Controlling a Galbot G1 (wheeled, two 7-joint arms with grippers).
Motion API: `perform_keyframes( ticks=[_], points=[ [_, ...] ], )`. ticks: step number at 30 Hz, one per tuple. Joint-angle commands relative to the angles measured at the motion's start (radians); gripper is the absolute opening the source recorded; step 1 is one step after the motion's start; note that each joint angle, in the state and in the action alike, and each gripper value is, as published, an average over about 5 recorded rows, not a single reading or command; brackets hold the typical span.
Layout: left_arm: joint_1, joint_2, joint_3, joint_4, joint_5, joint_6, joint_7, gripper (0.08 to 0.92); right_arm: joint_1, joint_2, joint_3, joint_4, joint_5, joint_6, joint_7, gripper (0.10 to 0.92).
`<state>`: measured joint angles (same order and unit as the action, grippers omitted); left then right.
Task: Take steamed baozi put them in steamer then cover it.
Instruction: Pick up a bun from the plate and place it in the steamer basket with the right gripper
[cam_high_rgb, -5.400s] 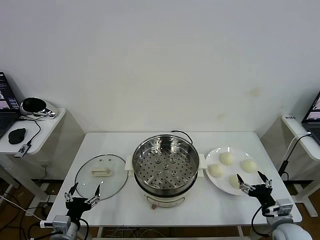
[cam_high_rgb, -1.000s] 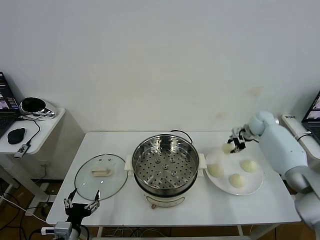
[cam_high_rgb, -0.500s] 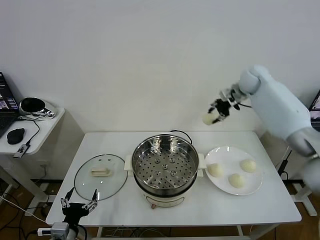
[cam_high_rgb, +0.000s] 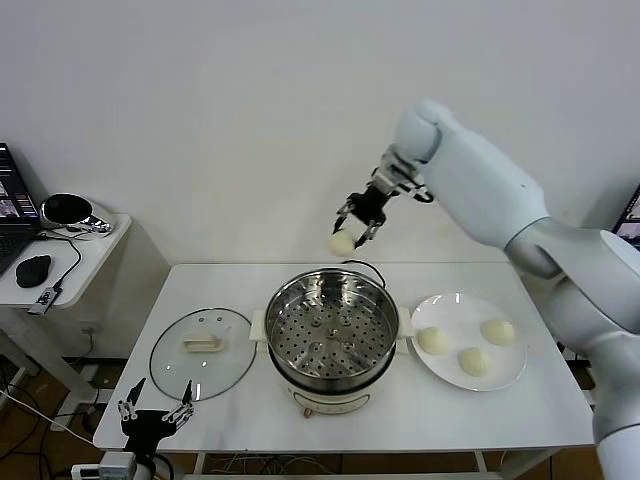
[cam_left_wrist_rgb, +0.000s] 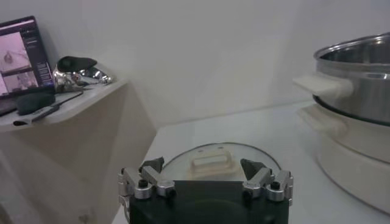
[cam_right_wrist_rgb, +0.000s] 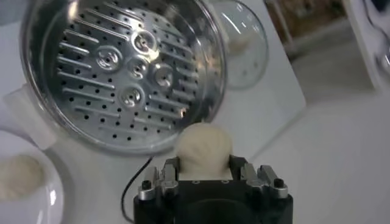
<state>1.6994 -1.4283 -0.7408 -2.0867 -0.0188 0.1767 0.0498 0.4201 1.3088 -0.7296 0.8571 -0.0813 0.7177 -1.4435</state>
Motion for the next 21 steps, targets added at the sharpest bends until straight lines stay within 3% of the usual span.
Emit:
perform_keyframes(
  ticks=[1,21],
  points=[
    [0.006,-0.014,0.004,-0.006,0.015,-0.006,-0.002,0.823,0.014,0.040,-0.113,0.140,-0.078,0.114,-0.020,0.505],
    [0.000,-0.013,0.000,0.001,0.009,-0.005,-0.002,0.823,-0.127,0.080,-0.095,0.010,-0.230,0.113,0.046,0.501]
  ],
)
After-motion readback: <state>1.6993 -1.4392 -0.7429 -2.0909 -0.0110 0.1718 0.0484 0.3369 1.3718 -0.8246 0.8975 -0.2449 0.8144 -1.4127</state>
